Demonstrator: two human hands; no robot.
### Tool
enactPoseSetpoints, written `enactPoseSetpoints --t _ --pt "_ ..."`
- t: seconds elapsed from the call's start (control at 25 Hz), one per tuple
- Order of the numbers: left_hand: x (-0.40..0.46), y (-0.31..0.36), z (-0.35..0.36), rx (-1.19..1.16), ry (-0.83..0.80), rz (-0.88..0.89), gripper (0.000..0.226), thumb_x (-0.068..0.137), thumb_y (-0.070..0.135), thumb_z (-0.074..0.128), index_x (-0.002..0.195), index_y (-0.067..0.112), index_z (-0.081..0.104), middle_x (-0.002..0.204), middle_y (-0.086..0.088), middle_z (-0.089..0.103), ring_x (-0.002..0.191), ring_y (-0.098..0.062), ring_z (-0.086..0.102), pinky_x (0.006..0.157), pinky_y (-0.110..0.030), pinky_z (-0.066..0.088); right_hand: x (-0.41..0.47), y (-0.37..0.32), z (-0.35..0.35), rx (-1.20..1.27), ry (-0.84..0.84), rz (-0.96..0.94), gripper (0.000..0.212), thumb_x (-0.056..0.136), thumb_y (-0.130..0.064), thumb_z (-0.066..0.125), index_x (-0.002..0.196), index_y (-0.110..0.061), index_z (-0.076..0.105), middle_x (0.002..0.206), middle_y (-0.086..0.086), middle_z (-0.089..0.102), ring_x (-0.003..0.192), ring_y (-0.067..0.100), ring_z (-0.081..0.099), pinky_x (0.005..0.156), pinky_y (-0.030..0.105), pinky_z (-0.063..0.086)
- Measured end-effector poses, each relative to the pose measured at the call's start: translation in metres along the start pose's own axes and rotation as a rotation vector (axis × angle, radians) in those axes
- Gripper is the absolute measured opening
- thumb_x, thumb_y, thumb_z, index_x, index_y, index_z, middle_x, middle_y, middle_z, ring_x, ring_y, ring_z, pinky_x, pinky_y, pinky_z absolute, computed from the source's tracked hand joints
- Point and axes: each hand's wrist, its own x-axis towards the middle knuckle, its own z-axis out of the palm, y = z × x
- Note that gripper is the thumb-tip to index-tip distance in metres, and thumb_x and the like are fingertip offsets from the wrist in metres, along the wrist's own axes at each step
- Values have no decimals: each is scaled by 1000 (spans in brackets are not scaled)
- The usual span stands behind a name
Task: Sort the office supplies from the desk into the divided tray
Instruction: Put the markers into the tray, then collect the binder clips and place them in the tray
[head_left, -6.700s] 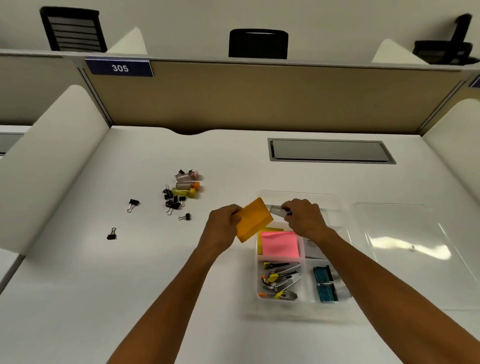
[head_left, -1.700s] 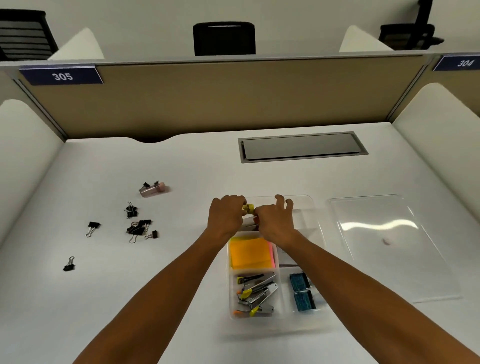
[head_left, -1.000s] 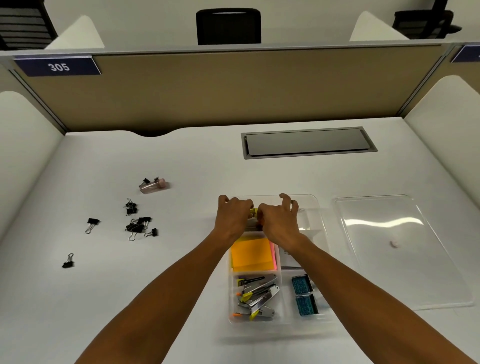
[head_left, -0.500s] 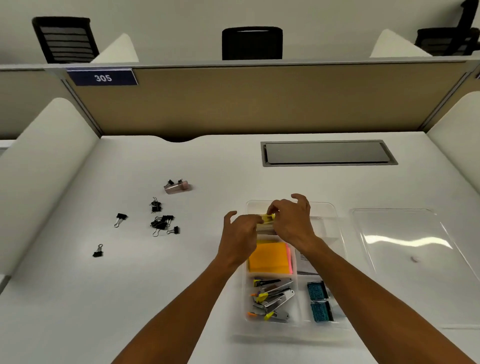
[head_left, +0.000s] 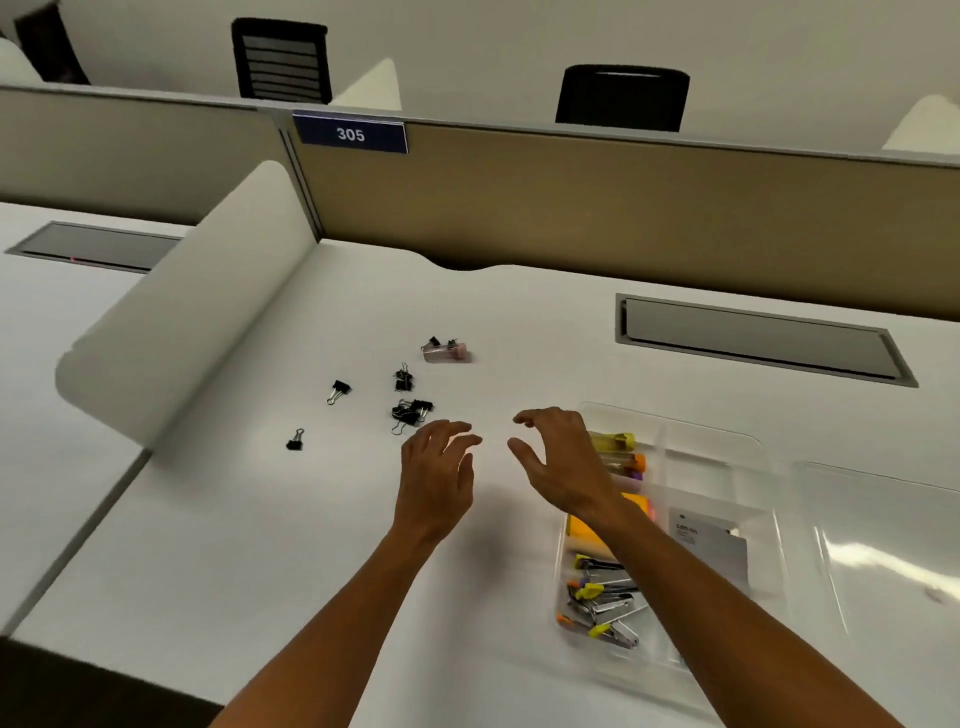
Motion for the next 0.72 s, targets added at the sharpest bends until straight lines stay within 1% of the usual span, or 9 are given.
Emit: enactPoseSetpoints --t 0.12,0.24,0.36,0.4,0.48,0.56,0.64,0.72 --pt "-8 -36 -17 -15 49 -94 34 83 6 63 115 18 63 125 -1 58 122 -22 48 101 -38 42 11 -17 20 36 -67 -73 43 93 -43 59 131 -24 54 131 -2 55 125 18 41 105 34 38" --pt "-13 -83 -34 -20 115 -228 36 82 5 64 116 17 62 129 -2 54 123 -25 45 103 -41 39 29 -34 36 32 -93 -136 45 92 -42 61 132 -23 53 131 -2 53 125 19 41 106 31 37" --pt "-15 -130 -45 78 133 -415 39 79 13 68 118 17 61 133 -5 51 125 -30 43 107 -47 33 52 -50 48 12 -103 -171 48 91 -44 61 134 -24 51 132 -2 52 125 20 41 105 31 37" --pt "-15 -145 -46 130 114 -485 43 79 18 70 120 15 58 135 -8 48 127 -33 42 109 -49 30 61 -56 53 5 -116 -177 50 91 -45 61 135 -24 50 133 -2 51 126 20 41 105 33 38" --pt "-15 -167 -41 215 24 -627 61 78 33 72 130 11 49 141 -15 40 130 -40 34 110 -54 24 76 -66 62 -5 -154 -180 54 90 -46 62 138 -25 47 136 -2 48 128 21 38 105 34 39" --pt "-12 -181 -31 203 -71 -724 77 81 44 68 140 5 37 147 -21 31 136 -47 23 113 -58 19 92 -73 74 -1 -201 -167 62 88 -46 64 142 -24 43 141 -1 44 134 21 33 107 34 38" --pt "-6 -187 -23 176 -96 -699 83 86 49 61 147 4 26 152 -22 23 142 -46 13 117 -55 11 104 -75 86 -14 -225 -149 73 86 -49 66 147 -22 36 150 3 36 141 23 23 113 37 33" --pt "6 -190 -16 168 -98 -617 84 88 52 56 149 7 20 155 -20 20 145 -41 10 119 -51 9 116 -70 99 -66 -272 -123 86 84 -55 65 153 -21 26 158 5 24 148 25 12 119 39 21"
